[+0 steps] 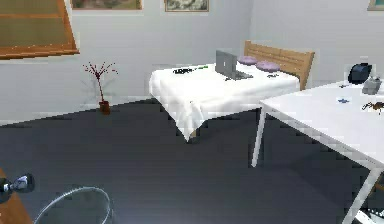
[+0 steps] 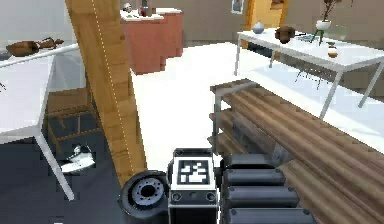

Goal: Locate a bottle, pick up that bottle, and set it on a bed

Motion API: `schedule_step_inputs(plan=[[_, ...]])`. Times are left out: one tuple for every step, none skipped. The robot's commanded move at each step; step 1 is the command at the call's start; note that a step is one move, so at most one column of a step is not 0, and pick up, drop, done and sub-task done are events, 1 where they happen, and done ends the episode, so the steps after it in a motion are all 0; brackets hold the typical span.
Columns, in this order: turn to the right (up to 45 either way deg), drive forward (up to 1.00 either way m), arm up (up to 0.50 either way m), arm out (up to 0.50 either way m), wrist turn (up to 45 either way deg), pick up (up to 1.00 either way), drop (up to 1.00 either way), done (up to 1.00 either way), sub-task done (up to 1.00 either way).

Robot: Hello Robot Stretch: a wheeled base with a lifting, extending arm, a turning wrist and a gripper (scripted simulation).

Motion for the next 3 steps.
schedule_step_inputs(plan=[[12.0,0.00,0.00,0.00,0.0,0.00,0.00,0.00,0.00],[0.0,1.00,0.00,0.00,0.0,0.00,0.00,0.00,0.00],[0.0,0.65,0.00,0.00,0.0,0.00,0.00,0.00,0.00]])
